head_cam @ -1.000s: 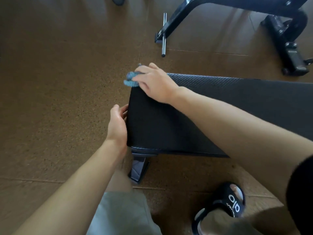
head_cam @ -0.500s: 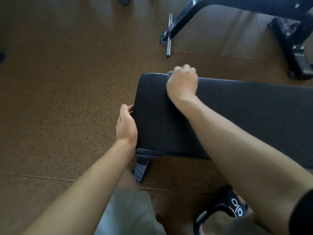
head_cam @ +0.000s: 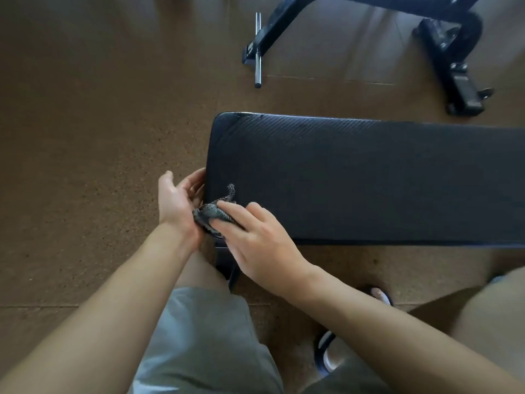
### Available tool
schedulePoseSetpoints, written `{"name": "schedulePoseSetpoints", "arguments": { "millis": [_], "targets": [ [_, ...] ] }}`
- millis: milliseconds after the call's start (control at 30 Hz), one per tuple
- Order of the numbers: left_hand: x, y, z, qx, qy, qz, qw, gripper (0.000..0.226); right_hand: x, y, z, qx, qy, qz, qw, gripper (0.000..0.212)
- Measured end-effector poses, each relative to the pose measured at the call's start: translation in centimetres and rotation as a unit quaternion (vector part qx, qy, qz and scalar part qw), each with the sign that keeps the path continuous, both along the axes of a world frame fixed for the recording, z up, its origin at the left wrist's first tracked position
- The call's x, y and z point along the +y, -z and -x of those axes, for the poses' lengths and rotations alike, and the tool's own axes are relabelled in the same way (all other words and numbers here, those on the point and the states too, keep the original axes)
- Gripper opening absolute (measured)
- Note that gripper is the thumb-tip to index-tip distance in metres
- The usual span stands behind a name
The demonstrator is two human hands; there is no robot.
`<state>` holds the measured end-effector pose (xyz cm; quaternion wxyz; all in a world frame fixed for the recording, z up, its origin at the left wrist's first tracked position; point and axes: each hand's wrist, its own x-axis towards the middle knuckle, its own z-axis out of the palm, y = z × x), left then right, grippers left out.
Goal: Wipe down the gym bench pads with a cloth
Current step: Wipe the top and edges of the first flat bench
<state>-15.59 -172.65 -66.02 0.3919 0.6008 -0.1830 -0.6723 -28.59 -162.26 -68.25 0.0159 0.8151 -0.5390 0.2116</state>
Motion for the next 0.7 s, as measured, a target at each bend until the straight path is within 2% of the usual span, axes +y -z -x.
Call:
{"name": "schedulePoseSetpoints", "arguments": {
  "millis": [100,167,233,333,400,467,533,633,700],
  "targets": [
    [-0.2,-0.8,1.0,-0.08,0.06,0.006,0.995,0.051,3.3,0.6,3.3,0.033,-0.017,-0.008,0.999,0.037],
    [-0.4,-1.3,1.9,-0.151,0.097,0.027,0.983,0.05,5.1,0.8,6.9,0.053,0.006,0.007,0.999,0.04],
    [-0.4,-1.8,2.6,-0.229,0.119,0.058,0.964,0.045,6.7,0.6,10.3,0.056,0.078,0.02,0.995,0.036],
    [-0.1,-1.4,3.1,-0.28,0.139,0.084,0.946,0.041,8.7,0.3,12.8,-0.01,0.221,0.019,0.975,0.029],
    [0.3,-1.1,3.3,-0.312,0.157,0.096,0.932,0.048,8.5,0.2,12.7,-0.056,0.316,0.026,0.947,0.027],
    [0.6,-1.1,3.7,-0.353,0.171,0.107,0.914,0.055,6.7,-0.2,10.4,-0.087,0.367,0.029,0.926,0.024],
    [0.4,-1.1,4.1,-0.38,0.162,0.148,0.899,0.057,4.1,-0.6,6.8,-0.1,0.326,0.019,0.94,0.024],
    [0.2,-0.9,4.7,-0.419,0.155,0.211,0.869,0.052,-0.5,-1.1,2.6,-0.084,0.166,-0.011,0.983,0.026],
    [0.5,-0.5,4.9,-0.437,0.139,0.224,0.86,0.048,-4.2,-1.2,2.5,-0.056,0.09,-0.017,0.994,0.028]
  ]
}}
